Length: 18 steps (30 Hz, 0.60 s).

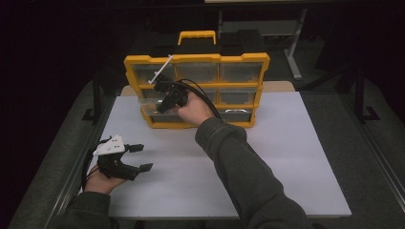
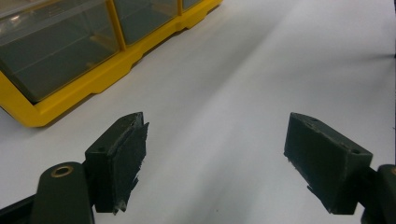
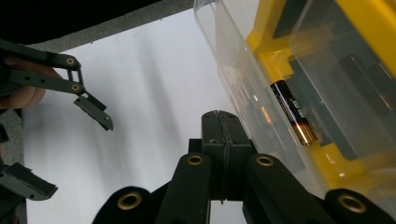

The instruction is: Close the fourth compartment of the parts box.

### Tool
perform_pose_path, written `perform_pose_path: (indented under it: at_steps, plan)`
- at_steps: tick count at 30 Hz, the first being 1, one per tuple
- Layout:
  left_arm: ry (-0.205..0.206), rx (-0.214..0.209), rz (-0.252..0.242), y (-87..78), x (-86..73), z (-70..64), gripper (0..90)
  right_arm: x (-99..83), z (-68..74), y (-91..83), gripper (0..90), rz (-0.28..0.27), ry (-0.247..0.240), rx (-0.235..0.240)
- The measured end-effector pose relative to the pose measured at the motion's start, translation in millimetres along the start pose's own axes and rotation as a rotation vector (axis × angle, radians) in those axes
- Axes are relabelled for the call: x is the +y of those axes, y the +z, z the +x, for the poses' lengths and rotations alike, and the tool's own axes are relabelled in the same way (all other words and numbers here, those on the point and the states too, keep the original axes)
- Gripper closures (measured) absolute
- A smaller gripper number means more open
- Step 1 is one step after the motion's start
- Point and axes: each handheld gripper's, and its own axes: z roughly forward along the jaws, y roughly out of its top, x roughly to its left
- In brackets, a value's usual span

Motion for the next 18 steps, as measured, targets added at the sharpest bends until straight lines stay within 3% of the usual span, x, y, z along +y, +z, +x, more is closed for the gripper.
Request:
perform_pose_path:
  at_steps: [18]
  plan:
    - [-0.012, 0.002, -0.007, -0.1, -0.5, 1.7, 20.4, 4.1, -4.8, 1.8, 89.0, 0.009, -0.016, -0.041]
